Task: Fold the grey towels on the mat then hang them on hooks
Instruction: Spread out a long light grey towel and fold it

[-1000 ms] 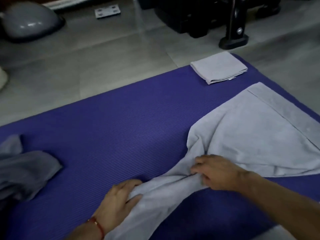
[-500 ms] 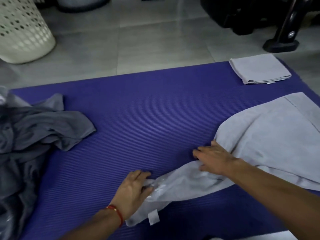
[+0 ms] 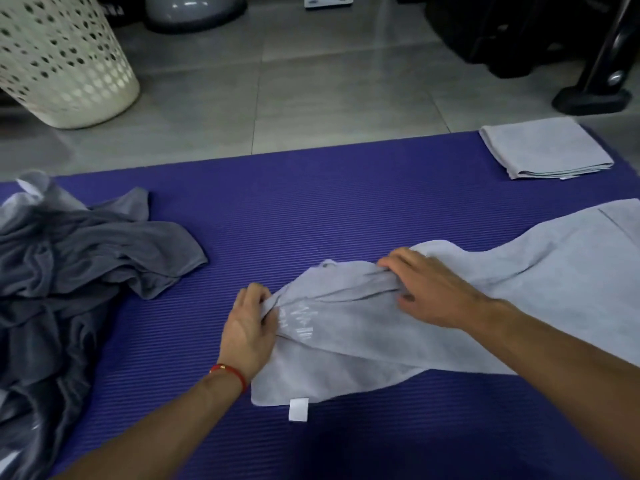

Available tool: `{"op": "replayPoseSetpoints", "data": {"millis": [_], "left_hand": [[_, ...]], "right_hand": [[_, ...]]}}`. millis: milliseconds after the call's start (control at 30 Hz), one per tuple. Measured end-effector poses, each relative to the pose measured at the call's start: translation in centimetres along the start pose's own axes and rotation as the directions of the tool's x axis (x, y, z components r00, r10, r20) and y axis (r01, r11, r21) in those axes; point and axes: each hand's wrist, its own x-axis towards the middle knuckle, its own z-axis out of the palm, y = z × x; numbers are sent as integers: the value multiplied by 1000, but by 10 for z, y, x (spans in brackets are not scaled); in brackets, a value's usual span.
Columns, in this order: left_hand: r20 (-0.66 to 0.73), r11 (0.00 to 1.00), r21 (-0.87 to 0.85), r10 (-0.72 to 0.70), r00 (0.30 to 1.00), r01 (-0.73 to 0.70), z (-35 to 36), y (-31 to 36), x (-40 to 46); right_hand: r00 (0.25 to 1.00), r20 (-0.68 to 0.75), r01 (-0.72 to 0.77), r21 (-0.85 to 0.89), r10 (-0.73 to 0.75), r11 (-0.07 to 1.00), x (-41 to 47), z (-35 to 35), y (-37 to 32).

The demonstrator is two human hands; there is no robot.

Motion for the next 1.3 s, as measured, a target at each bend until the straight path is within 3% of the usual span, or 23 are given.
{"op": "replayPoseSetpoints", "data": {"millis": [100, 167, 300, 400, 467, 533, 633, 733, 833, 900, 933, 1000, 1033, 1100, 1233, 1300], "left_hand": [[239, 950, -46, -289, 927, 308, 3, -14, 0], [307, 923, -26, -359, 881, 385, 2, -20, -9], [350, 939, -17, -317, 882, 344, -9, -26, -28], [403, 943, 10, -308, 862, 332, -20, -33, -48], [373, 962, 33, -263, 890, 271, -16, -37, -62], [345, 974, 62, -227, 911, 219, -13, -45, -74], [344, 969, 40, -244, 907, 245, -12, -48, -83], [323, 951, -58, -271, 907, 305, -17, -53, -95], [343, 835, -289, -366, 865, 468, -26, -52, -102], [393, 649, -441, -482, 783, 620, -28, -52, -99], [408, 561, -485, -533, 741, 671, -27, -54, -98], [361, 527, -489, -603, 712, 695, -27, -58, -96], [348, 531, -489, -609, 713, 692, -26, -62, -96], [376, 511, -496, -602, 704, 702, -25, -67, -96], [386, 666, -301, -570, 726, 683, -23, -73, -106], [416, 675, -258, -568, 710, 691, -22, -72, -112]], "right_hand": [[965, 260, 23, -79, -2, 997, -9, 18, -6], [963, 267, 60, -122, -26, 991, -12, 26, -6], [996, 91, 6, -149, 8, 989, 15, 21, -17], [992, 111, -52, -80, 61, 995, 62, 25, -40], [988, 111, -110, -11, 110, 994, 90, 30, -55], [967, 150, -210, 12, 206, 978, 121, 37, -73], [874, 312, -407, 54, 372, 912, 153, 34, -93], [852, 441, -392, 181, 282, 902, 175, 15, -106], [935, 344, -268, 517, 89, 813, 191, -21, -110], [973, 210, -220, 720, 96, 658, 203, -40, -109], [978, 172, -210, 743, 121, 635, 209, -44, -107], [969, 188, -240, 601, 158, 762, 220, -38, -101], [962, 215, -249, 439, 168, 863, 223, -30, -97], [950, 263, -227, 202, 171, 953, 225, -7, -93], [943, 287, -228, 195, 167, 954, 234, 31, -106], [955, 247, -222, 220, 166, 950, 244, 44, -113]]}}
